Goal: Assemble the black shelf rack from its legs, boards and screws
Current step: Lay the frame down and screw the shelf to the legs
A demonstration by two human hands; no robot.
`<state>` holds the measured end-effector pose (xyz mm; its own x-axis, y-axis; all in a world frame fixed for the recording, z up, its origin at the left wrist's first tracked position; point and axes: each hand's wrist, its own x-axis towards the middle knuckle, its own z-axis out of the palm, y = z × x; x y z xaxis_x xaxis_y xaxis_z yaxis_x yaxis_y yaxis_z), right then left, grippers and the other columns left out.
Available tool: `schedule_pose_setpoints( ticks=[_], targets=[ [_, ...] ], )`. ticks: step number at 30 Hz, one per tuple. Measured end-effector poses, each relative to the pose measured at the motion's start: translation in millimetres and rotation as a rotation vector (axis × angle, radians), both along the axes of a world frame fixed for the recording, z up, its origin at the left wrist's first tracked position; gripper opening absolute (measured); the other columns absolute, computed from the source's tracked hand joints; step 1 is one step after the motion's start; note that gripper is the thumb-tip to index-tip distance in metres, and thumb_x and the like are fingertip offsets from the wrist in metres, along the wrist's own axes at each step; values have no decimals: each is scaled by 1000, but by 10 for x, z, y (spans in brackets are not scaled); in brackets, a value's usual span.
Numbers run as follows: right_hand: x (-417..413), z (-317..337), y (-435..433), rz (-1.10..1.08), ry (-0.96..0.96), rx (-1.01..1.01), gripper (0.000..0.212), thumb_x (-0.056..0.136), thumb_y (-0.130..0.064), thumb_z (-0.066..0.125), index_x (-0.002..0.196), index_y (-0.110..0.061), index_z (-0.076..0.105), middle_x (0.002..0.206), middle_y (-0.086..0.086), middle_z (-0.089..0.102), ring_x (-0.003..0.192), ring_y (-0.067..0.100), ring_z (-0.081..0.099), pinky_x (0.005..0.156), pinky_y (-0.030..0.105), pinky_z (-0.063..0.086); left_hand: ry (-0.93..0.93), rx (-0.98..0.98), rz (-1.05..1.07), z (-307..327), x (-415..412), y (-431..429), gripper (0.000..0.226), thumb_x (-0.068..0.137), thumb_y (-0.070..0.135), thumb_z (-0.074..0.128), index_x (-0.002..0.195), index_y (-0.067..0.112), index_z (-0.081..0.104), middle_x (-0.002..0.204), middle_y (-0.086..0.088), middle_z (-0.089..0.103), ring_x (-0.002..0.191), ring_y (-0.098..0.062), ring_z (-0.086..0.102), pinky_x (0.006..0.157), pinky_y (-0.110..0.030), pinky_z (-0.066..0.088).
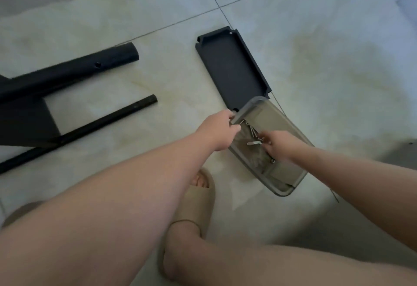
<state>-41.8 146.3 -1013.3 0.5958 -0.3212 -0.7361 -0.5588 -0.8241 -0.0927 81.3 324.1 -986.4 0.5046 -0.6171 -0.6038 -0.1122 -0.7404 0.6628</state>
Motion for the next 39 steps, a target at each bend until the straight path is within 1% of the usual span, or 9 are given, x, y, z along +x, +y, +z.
schedule_pose_setpoints(
  ticks=[2,4,7,10,14,21,28,34,39],
  targets=[
    [7,-123,-24,-22,-16,2,41,101,-21,53,142,-19,54,134,13,64,122,33,59,101,39,48,35,1,73,-84,-44,-7,23,100,31,55,120,20,56,113,-3,63,104,-26,59,81,-29,41],
    [32,-202,-37,-34,-41,8,47,100,-21,55,146,-20,48,135,12,63,122,33,59,101,41,48,119,34,128,-130,-95,45,9,98,28,56,100,20,52,105,-5,64,94,-27,62,78,-33,48],
    [89,-288,-6,6,-74,6,50,101,-23,55,149,-23,44,132,11,65,119,35,61,99,45,50,377,79,198,-127,-181,193,17,97,12,56,82,15,48,95,-14,65,87,-29,67,73,-37,56],
    [180,-346,88,40,-104,7,43,101,-25,54,144,-25,49,126,13,67,112,37,63,93,48,53,518,118,165,-99,-218,361,18,100,11,56,83,14,50,83,-10,68,73,-22,70,62,-28,54],
    [299,-410,242,135,-130,12,36,99,-22,56,135,-23,54,121,12,66,109,37,61,88,48,53,521,63,190,-96,-214,453,23,99,7,59,78,12,50,73,-6,62,61,-16,63,43,-17,48],
    [385,-442,341,387,-121,-143,30,103,-26,47,131,-19,45,118,10,64,99,37,64,71,41,50,530,54,198,-97,-167,478,21,96,9,63,78,13,53,74,-7,65,67,-19,66,61,-26,52],
    [389,-464,382,444,-200,-82,34,104,-35,48,134,-20,50,129,4,60,107,36,63,74,41,52,538,20,224,-70,-157,492,22,97,6,61,77,11,52,76,-8,63,64,-16,62,42,-13,45],
    [462,-554,453,414,-116,-126,33,103,-17,47,136,-18,47,128,9,62,108,38,63,71,39,43,518,26,244,-101,-190,506,16,96,11,64,85,11,52,88,-13,68,70,-21,67,54,-20,50],
    [487,-466,452,411,-117,-113,40,103,-22,46,143,-23,49,131,9,59,109,38,62,70,36,41,470,19,275,-121,-234,526,17,94,17,68,83,14,56,80,-9,70,65,-15,68,53,-21,47]
  ],
)
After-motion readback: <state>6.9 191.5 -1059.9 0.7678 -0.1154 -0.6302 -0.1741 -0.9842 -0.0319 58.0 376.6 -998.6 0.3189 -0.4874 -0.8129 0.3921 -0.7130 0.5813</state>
